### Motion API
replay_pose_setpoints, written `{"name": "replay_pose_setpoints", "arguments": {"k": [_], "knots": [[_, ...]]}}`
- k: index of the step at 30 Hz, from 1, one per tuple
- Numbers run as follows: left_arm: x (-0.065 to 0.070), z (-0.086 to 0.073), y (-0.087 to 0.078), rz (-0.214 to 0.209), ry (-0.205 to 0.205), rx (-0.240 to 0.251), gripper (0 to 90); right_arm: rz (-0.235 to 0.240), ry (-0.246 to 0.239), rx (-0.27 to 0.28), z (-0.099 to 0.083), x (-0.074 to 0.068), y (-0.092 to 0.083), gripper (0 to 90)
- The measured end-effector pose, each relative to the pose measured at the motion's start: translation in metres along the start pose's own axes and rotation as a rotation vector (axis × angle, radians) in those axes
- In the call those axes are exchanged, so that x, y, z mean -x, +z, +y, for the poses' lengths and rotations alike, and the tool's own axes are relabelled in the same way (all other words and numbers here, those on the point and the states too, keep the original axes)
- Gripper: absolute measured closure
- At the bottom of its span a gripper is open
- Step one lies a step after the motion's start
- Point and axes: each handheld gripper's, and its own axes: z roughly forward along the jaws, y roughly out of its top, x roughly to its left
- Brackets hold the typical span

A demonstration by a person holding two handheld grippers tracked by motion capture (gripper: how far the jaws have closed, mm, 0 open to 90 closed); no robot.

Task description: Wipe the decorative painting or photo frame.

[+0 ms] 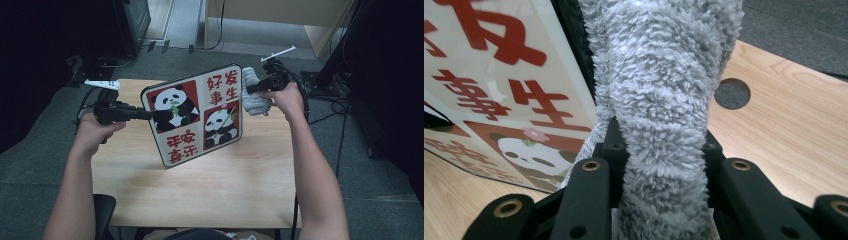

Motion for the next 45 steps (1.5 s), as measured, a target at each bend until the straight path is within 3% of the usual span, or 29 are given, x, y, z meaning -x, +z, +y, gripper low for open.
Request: {"name": "replay_pose_setpoints", "arguments": {"k": [15,45], "knots": [[0.0,0.0,0.0,0.003,0.0,0.0,76.7,0.001,0.027,0.003,-0.015,0.002,0.01,69.5],[0.0,-0.001,0.001,0.002,-0.002,-0.003,76.6,0.015,0.036,-0.007,-0.048,0.011,0.032,69.1]]}}
